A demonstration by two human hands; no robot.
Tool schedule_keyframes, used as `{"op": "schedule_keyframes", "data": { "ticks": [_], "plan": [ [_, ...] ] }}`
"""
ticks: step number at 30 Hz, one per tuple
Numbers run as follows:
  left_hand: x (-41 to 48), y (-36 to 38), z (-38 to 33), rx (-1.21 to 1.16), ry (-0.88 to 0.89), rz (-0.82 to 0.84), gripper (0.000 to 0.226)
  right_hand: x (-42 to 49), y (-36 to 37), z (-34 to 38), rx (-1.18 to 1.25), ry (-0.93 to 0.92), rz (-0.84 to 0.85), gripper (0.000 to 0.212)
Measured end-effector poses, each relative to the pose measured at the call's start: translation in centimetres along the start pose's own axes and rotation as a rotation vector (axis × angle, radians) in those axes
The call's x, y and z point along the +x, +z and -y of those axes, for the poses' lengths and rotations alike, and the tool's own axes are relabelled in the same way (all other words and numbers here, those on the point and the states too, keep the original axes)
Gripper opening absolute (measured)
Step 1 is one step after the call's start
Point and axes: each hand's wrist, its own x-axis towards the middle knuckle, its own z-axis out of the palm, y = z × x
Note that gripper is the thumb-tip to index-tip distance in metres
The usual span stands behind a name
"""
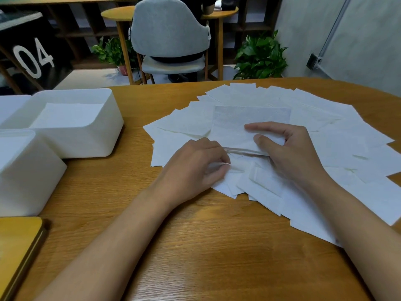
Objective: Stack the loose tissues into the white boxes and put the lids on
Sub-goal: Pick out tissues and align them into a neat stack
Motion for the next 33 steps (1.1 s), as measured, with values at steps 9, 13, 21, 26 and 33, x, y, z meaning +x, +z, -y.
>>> {"op": "schedule_keyframes", "data": {
  "ticks": [9, 13, 21, 26, 33],
  "plan": [
    [0.0, -0.5, -0.1, -0.043, -0.029, 0.101, 0.032, -0.1, 0.0, 0.4, -0.007, -0.021, -0.012, 0.03],
    [0.1, -0.2, 0.2, 0.033, 0.048, 0.032, 0.019, -0.1, 0.0, 0.6, -0.009, -0.019, -0.001, 0.03],
    [0.3, -1.8, -2.0, -0.113, -0.067, -0.133, 0.014, -0.1, 0.1, 0.8, -0.029, -0.056, 0.024, 0.017],
    [0.8, -3.6, -2.9, -0.536, -0.367, -0.228, 0.008, -0.5, 0.2, 1.1, 0.059, -0.155, 0.163, 0.042],
    [0.9, -2.9, -1.5, -1.007, -0.708, -0.158, 0.02, -1.3, 0.6, 1.9, 0.204, -0.113, 0.396, 0.051]
  ]
}}
